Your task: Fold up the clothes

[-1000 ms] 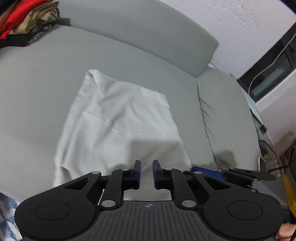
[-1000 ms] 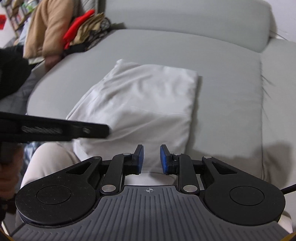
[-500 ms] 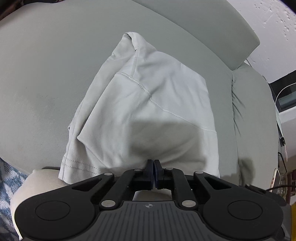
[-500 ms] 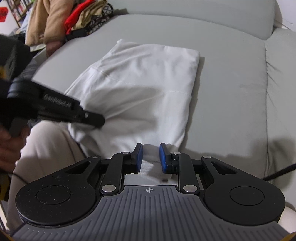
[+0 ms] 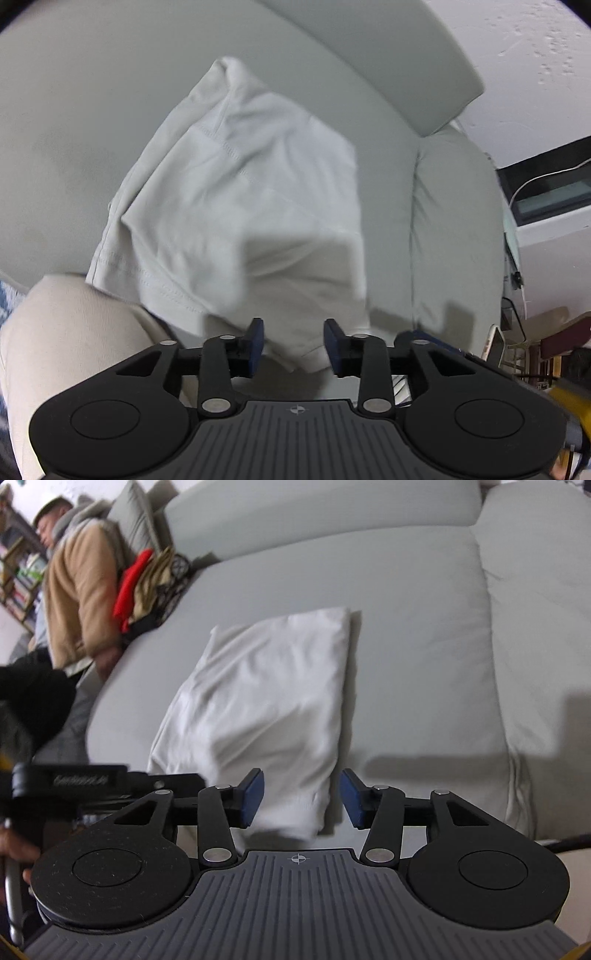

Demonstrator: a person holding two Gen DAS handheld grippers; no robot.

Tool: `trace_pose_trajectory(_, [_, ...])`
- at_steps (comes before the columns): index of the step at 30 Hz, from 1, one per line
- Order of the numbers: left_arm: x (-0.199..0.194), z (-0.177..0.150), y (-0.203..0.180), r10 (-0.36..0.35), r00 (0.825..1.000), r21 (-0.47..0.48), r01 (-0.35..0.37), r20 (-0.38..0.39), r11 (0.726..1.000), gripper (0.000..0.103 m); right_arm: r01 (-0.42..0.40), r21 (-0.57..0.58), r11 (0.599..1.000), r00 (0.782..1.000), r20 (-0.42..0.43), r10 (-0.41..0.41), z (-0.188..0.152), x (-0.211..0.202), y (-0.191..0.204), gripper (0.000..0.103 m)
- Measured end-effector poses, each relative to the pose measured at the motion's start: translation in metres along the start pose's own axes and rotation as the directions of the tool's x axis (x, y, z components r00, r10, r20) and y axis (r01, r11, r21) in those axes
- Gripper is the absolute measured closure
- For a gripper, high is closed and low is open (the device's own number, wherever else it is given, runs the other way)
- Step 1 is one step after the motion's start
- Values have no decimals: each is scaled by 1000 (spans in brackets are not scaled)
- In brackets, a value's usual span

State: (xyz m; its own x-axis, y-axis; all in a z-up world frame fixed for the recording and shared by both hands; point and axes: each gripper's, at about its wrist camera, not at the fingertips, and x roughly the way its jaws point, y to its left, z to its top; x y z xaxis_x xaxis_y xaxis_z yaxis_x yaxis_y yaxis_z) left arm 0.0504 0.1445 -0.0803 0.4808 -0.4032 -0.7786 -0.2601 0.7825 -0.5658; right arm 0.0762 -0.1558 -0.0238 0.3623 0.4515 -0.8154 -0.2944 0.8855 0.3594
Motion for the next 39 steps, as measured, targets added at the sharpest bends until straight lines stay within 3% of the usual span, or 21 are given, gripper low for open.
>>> trace_pose_trajectory(5, [-11, 6, 7, 48, 993, 38, -53, 111, 998, 65, 4, 80, 997, 1000, 17, -5, 13, 16, -15, 49])
trace_pose_trajectory(7, [-15, 11, 14, 44, 983, 45, -52, 176, 998, 67, 9, 70, 998, 998, 59, -13, 19, 23, -17, 65])
trace_pose_trajectory(8, [-17, 13, 18, 42, 977, 48, -53, 208, 997, 72, 10, 59, 998, 997, 77, -15, 24, 28, -16, 84])
trace_pose_trajectory(9, [-18, 18, 21, 22, 973, 53, -35, 228, 998, 77, 11, 43, 999, 996, 92, -15, 29, 33, -14, 90])
trace_pose_trajectory(10, [-19, 23, 23, -2, 970, 59, -13, 245, 998, 93, 5, 29, 1000, 995, 102, -8, 34, 39, -12, 90])
trace_pose_trajectory(11, [-19, 28, 25, -26, 965, 65, 10, 261, 998, 102, -8, 17, 1000, 995, 104, 6, 41, 46, -10, 90])
trace_pose_trajectory(13, [-16, 39, 24, -63, 956, 101, 35, 286, 994, 102, -44, -8, 999, 995, 89, 45, 56, 63, -4, 90])
trace_pose_trajectory(16, [0, 57, 8, -78, 950, 219, 10, 303, 976, 102, -101, -25, 995, 995, 20, 101, 75, 96, 4, 89])
trace_pose_trajectory(18, [19, 70, 0, -7, 955, 292, -84, 297, 953, 101, -99, -23, 995, 995, -31, 98, 85, 119, 6, 88])
trace_pose_trajectory(20, [41, 86, 10, 126, 950, 246, -200, 286, 949, 103, -43, -17, 999, 999, -18, 43, 92, 137, 1, 94])
trace_pose_trajectory(21, [51, 94, 16, 195, 941, 216, -259, 278, 942, 102, -17, -14, 1000, 1000, 7, 17, 97, 143, -3, 102])
trace_pose_trajectory(24, [55, 108, 38, 297, 905, 125, -348, 305, 929, 100, 63, 51, 997, 994, 83, -67, 113, 151, -21, 101])
trace_pose_trajectory(25, [51, 109, 41, 297, 904, 113, -344, 307, 932, 100, 55, 92, 994, 994, 92, -63, 118, 149, -28, 100])
trace_pose_trajectory(26, [43, 108, 43, 277, 913, 99, -318, 301, 943, 101, 31, 131, 991, 993, 105, -45, 120, 145, -34, 91])
trace_pose_trajectory(27, [33, 106, 43, 243, 923, 88, -280, 297, 956, 101, 7, 161, 987, 992, 124, -27, 121, 140, -39, 89])
trace_pose_trajectory(30, [17, 102, 33, 48, 954, 151, -97, 296, 984, 101, -68, 197, 978, 985, 171, 34, 123, 135, -48, 89])
trace_pose_trajectory(32, [22, 107, 25, -107, 961, 210, 53, 253, 976, 99, -123, 207, 971, 984, 151, 93, 126, 142, -49, 89])
trace_pose_trajectory(33, [29, 112, 21, -151, 963, 230, 98, 225, 968, 97, -151, 212, 966, 983, 133, 125, 127, 147, -49, 89])
trace_pose_trajectory(37, [74, 142, 20, -66, 982, 242, 21, 179, 970, 99, -186, 258, 948, 982, 69, 174, 136, 175, -54, 89])
trace_pose_trajectory(39, [93, 160, 32, -15, 984, 185, -19, 180, 983, 103, -193, 327, 925, 981, 82, 176, 143, 188, -65, 101])
